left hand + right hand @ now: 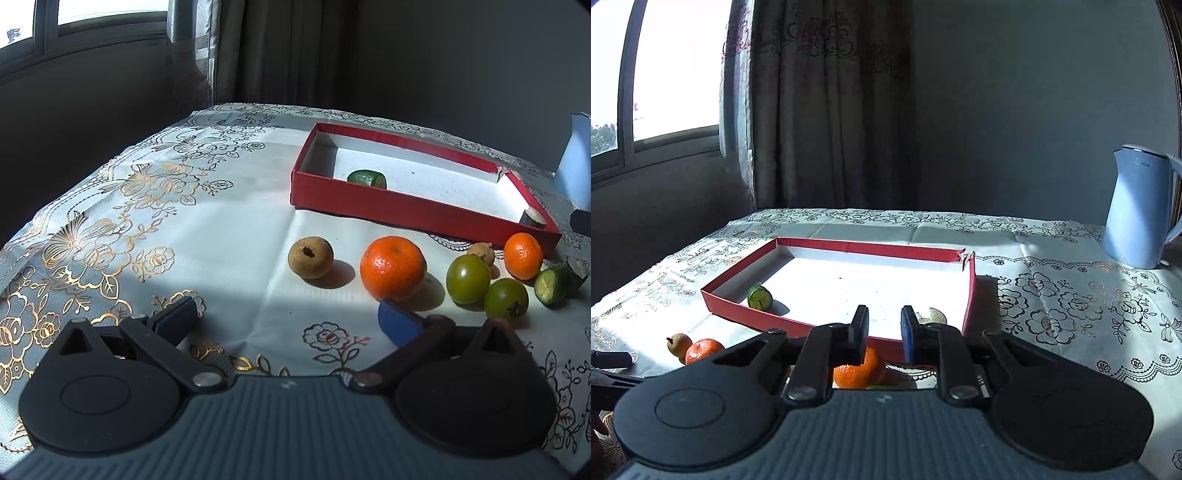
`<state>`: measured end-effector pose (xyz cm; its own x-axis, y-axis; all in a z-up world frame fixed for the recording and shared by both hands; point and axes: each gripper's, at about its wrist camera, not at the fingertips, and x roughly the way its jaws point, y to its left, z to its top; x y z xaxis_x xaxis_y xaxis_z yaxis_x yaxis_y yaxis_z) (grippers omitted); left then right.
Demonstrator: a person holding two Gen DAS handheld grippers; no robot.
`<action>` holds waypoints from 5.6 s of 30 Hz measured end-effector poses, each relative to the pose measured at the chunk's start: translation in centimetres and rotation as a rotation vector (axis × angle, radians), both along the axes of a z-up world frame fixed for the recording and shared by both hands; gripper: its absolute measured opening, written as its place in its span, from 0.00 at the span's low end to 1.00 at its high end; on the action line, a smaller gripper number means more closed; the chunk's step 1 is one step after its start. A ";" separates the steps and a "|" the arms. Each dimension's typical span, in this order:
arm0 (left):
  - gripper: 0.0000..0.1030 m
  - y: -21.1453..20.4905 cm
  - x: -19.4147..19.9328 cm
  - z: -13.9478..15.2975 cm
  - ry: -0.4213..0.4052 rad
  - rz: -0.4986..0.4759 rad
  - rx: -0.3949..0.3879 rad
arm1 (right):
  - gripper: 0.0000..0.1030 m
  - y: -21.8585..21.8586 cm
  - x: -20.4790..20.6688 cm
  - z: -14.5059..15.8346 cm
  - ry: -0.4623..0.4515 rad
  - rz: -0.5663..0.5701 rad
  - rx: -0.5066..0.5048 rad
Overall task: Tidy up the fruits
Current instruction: 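Lift the cucumber chunk over the tray rim and open the right gripper inside, then move the left gripper to the small brown round fruit and grasp it, then carry the brown fruit into the red tray and open the left gripper, then move the right gripper to another dark sugarcane piece and close on it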
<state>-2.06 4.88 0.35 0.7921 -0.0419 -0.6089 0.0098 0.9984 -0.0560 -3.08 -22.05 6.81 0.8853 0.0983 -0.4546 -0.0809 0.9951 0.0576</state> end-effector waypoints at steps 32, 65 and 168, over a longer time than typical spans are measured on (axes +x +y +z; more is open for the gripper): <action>1.00 -0.1 0.0 0.0 -0.001 0.000 -0.001 | 0.31 1.6 -1.7 -4.1 0.112 -0.040 -0.080; 1.00 0.0 0.0 0.0 0.001 -0.001 0.003 | 0.31 0.0 8.5 -2.5 0.095 -0.018 -0.011; 1.00 1.7 0.6 0.7 -0.108 0.020 -0.025 | 0.91 -4.2 -2.3 -4.0 0.013 -0.022 -0.016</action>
<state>-1.44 6.59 1.08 0.8539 -0.0401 -0.5190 -0.0024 0.9967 -0.0809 -5.37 -26.27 2.81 0.8813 0.0716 -0.4671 -0.0586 0.9974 0.0424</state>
